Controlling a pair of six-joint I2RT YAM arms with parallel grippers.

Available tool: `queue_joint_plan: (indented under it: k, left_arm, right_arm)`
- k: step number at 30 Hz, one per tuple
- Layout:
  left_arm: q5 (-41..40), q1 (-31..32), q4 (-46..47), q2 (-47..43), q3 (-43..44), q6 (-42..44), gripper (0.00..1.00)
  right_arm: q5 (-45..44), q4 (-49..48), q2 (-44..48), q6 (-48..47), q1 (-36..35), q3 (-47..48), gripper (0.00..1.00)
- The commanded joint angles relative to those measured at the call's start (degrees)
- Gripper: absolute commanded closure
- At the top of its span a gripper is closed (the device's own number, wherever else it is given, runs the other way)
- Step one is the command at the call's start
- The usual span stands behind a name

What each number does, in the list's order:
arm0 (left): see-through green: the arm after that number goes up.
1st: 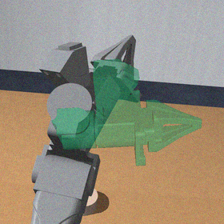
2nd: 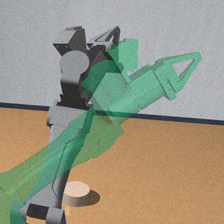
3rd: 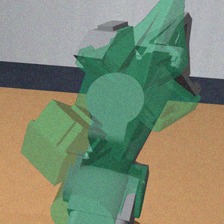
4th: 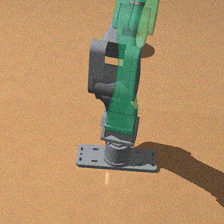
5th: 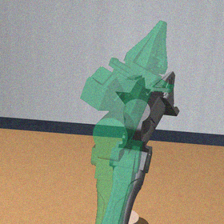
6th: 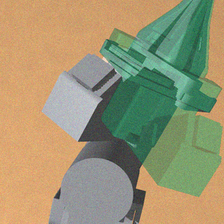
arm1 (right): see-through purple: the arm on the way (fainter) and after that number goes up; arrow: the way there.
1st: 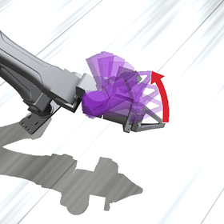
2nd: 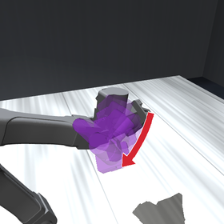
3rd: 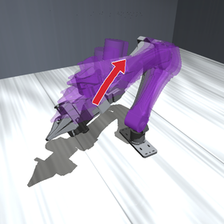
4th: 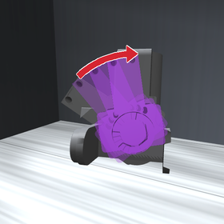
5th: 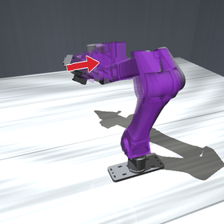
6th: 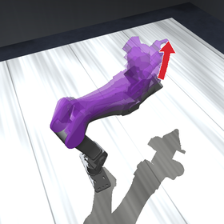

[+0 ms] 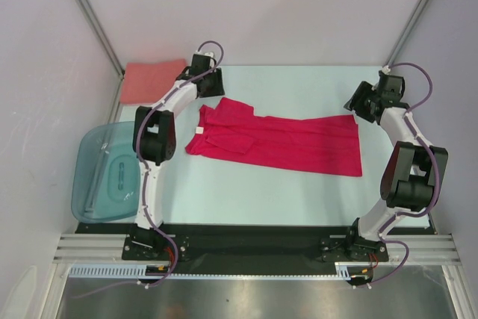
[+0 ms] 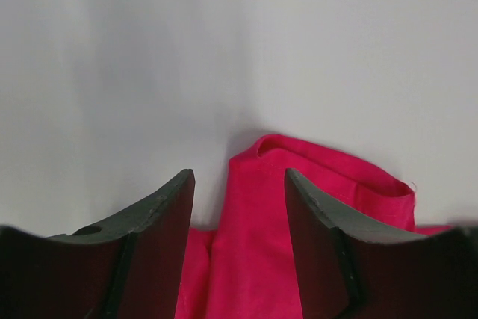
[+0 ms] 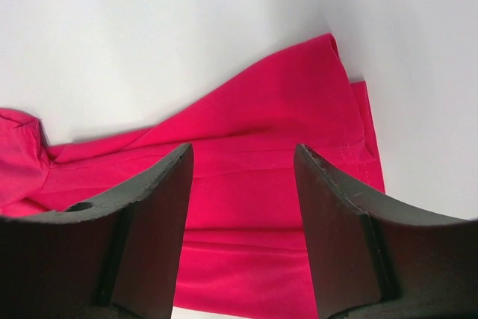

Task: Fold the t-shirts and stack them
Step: Fold the tshirt

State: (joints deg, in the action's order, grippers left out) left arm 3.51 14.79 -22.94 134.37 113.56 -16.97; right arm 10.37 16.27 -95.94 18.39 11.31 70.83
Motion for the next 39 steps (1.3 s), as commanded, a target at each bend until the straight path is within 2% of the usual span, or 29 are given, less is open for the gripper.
queue_joint_plan:
  k: [1,15,26,31,34,38,39]
  left_arm:
    - [-3.2,1.0,0.2,1.1,4.0,2.3,0.43]
    - [-2.9,1.6,-1.6,8.3,10.4,2.0,0.46]
    - [0.8,1.6,-2.7,10.9,14.3,1.0,0.60]
    - [2.6,1.6,-3.8,10.7,13.9,0.4,0.55]
    - [2.7,1.6,-4.5,10.4,13.3,0.2,0.56]
    - [2.4,1.6,-4.7,9.7,11.6,0.4,0.65]
    - [2.4,1.7,-4.7,9.7,11.4,0.4,0.72]
  right_arm:
    - [1.8,-3.0,0.3,-0.2,0.8,-0.7,0.39]
    - [3.7,-4.9,0.0,0.1,1.7,-2.2,0.38]
    - [3.6,-4.8,-1.0,-0.1,2.2,-2.0,0.38]
    - [3.8,-4.8,-0.8,0.2,2.5,-1.8,0.38]
    - [4.0,-4.9,-0.9,0.2,2.6,-1.8,0.38]
    - [4.3,-5.0,-1.3,0.5,2.6,-1.9,0.38]
    - [4.3,-5.1,-1.5,0.6,2.6,-1.9,0.38]
